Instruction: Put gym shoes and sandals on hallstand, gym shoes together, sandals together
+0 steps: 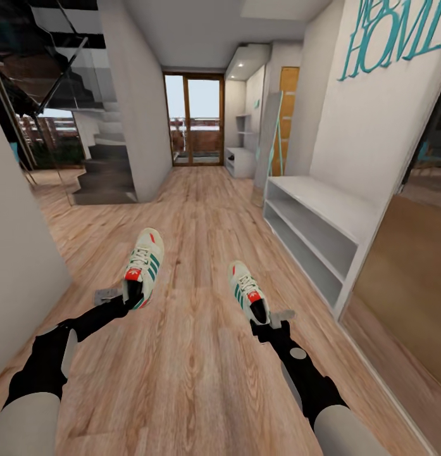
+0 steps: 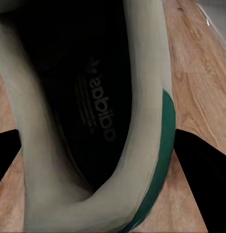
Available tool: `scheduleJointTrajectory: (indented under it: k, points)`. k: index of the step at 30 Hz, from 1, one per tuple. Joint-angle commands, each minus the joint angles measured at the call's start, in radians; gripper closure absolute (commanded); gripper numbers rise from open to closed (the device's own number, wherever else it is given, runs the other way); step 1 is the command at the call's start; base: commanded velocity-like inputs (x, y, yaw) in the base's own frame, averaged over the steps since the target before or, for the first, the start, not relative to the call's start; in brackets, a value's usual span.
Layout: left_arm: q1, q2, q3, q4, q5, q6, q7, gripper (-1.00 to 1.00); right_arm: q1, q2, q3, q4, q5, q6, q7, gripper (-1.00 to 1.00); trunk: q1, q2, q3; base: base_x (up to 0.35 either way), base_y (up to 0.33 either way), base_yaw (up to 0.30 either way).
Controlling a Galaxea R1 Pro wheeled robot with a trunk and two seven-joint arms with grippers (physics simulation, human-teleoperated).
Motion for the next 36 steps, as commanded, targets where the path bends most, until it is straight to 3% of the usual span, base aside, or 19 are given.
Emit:
scheduleJointTrajectory:
  k: [1, 6, 36]
  points:
    - [-0.001, -0.001, 0.004, -0.001, -0.006, 0.006, -0.008, 1.0, -0.001, 0.001, -0.006, 0.0, 0.008, -0.004, 0.007, 1.0, 0.0, 0.0, -0.001, 0.346, 0.0, 0.292]
    - [-0.001, -0.001, 0.004, -0.001, -0.006, 0.006, -0.008, 1.0, -0.001, 0.001, -0.006, 0.0, 0.008, -0.003, 0.007, 1.0, 0.0, 0.0, -0.001, 0.346, 0.0, 0.202]
    - [-0.001, -0.001, 0.004, -0.001, -0.006, 0.006, -0.008, 1.0, -0.001, 0.001, -0.006, -0.001, 0.008, 0.0, 0.007, 1.0, 0.0, 0.0, -0.001, 0.346, 0.0, 0.042]
